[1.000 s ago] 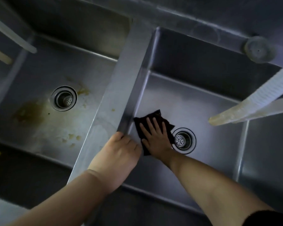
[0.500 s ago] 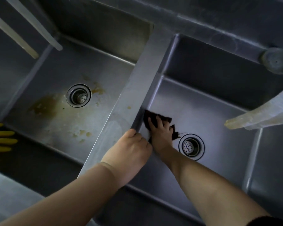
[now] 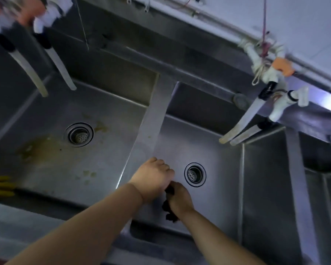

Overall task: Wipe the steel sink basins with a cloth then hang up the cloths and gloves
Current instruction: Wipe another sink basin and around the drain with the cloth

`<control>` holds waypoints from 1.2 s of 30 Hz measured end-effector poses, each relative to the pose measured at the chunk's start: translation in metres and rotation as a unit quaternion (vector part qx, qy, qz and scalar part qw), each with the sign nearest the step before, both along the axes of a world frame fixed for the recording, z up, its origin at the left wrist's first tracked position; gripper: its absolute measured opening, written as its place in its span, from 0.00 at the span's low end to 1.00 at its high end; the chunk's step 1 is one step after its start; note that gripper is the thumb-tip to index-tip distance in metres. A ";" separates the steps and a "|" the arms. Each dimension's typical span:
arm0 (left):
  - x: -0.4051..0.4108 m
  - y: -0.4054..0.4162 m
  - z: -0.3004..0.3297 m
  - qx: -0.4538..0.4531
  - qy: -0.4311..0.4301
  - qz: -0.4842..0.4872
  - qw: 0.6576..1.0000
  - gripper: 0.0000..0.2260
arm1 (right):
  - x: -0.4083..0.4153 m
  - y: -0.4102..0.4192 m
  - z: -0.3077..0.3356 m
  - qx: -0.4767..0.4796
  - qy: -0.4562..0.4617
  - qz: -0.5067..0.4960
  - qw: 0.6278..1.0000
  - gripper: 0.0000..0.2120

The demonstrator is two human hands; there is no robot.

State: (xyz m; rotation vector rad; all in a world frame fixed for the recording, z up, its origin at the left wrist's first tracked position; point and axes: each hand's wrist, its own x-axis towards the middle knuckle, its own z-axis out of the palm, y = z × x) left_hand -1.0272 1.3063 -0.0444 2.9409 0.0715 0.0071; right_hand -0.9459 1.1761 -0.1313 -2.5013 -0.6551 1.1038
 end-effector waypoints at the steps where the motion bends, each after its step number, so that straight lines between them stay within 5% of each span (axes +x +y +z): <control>1: -0.010 0.003 0.005 -0.005 -0.015 -0.004 1.000 0.09 | -0.007 0.003 0.015 0.016 -0.002 -0.032 0.999 0.15; 6: -0.087 0.031 0.032 -0.060 -0.074 0.056 0.994 0.11 | -0.056 0.030 0.077 0.159 0.046 -0.186 0.969 0.13; 9: -0.138 0.054 0.050 -0.065 -0.054 0.130 0.988 0.20 | -0.093 0.053 0.109 0.233 -0.057 -0.143 0.960 0.19; 13: -0.187 0.082 0.080 -0.061 -0.064 0.199 0.976 0.31 | -0.151 0.093 0.149 0.268 -0.054 -0.093 0.957 0.19; 18: -0.229 0.116 0.110 -0.006 -0.054 0.196 0.979 0.26 | -0.206 0.135 0.175 0.293 -0.017 -0.004 0.956 0.17; 25: -0.243 0.151 0.086 -0.004 0.019 0.253 0.967 0.05 | -0.226 0.164 0.146 0.289 0.045 -0.007 0.956 0.17; 36: -0.219 0.230 -0.002 -0.060 0.152 0.339 0.926 0.16 | -0.165 0.227 0.054 0.162 0.102 -0.110 0.975 0.18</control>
